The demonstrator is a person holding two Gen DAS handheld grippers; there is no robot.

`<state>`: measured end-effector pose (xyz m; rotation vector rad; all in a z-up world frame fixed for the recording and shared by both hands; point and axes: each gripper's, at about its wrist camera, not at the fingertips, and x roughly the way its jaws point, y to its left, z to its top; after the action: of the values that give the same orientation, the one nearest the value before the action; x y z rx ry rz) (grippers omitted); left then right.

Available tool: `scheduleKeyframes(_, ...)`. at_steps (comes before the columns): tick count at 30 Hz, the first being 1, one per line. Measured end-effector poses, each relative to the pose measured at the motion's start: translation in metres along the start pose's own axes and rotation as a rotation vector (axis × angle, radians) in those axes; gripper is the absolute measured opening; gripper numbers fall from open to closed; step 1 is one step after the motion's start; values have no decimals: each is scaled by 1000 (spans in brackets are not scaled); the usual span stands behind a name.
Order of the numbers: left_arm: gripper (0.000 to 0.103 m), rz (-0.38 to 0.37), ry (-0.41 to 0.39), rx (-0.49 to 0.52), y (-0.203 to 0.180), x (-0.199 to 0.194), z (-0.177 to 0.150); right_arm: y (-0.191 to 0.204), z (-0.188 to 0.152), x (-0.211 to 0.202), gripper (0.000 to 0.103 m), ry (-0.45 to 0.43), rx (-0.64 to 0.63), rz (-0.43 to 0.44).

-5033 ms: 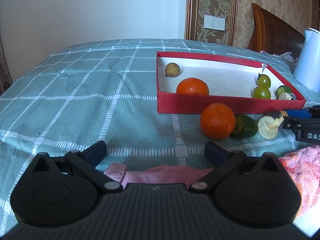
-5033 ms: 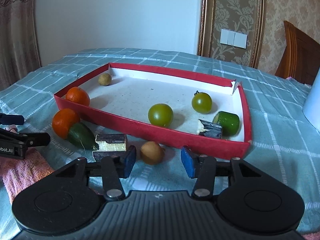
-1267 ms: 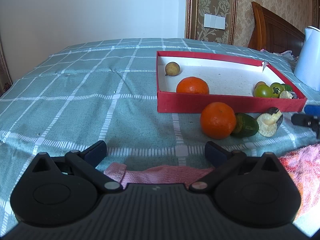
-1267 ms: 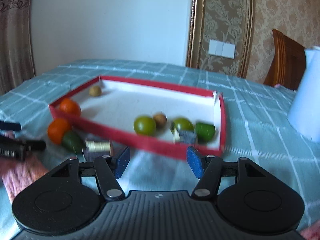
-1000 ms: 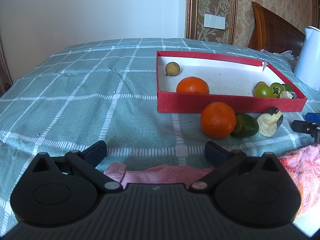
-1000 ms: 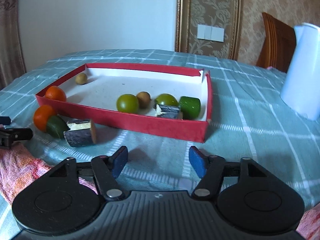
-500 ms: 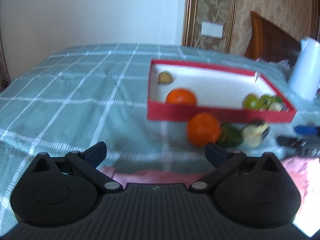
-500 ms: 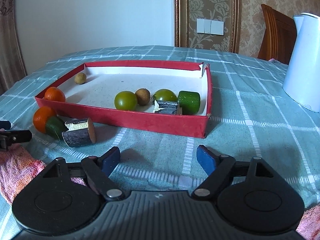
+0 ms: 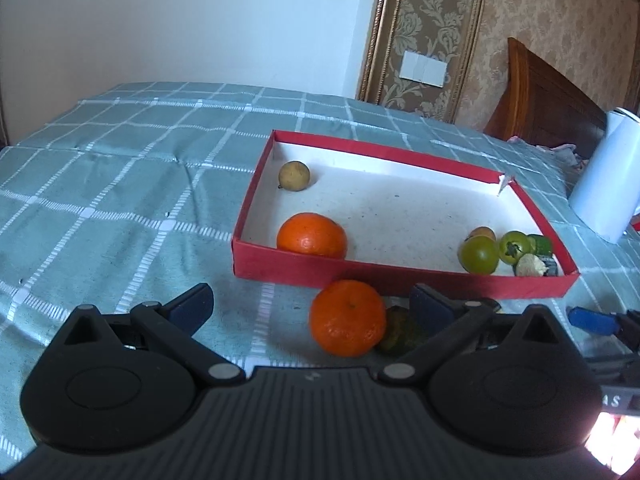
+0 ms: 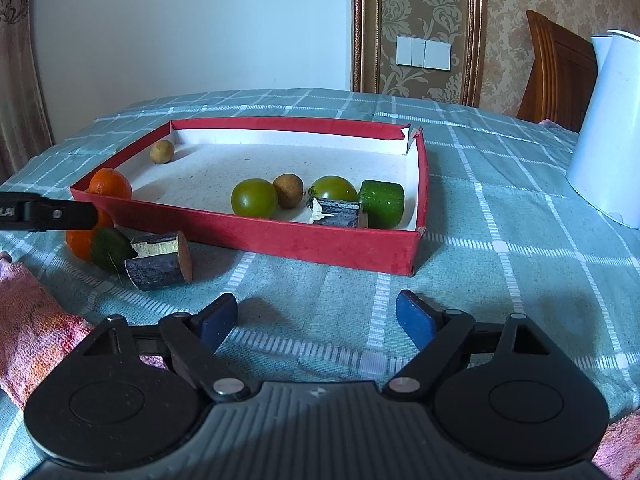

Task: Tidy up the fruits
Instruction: 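Move the left tool toward the mandarin lying beside the tray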

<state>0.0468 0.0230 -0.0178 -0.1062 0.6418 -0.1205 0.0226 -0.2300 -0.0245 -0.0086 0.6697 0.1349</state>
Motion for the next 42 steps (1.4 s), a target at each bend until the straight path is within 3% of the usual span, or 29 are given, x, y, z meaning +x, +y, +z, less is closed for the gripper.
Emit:
scheduleKeyframes(3,103,45,18,-15,-1,6,2,0,0,0,87,0,0,0)
scheduleKeyframes(10,103,66,35,-33,0,9,2,0,0,0,87,0,0,0)
scheduleKeyframes(18,102,19,113,-122,13,14,9,0,0,0,88,1,0,-1)
scheduleKeyframes(24,100,41,91,-57,4,8,7,0,0,1,89,1,-1,-1)
scheduleKeyframes(28,91,-3,93,-82,13,-1,7,0,0,1,89,1,-1,-1)
scheduleKeyframes(33,87,19,58,-92,23,-11,12,0,0,1,90,2,-1,-2)
scheduleKeyframes(42,87,-14,108,-33,5,4,10,0,0,1,92,3,-1,-2)
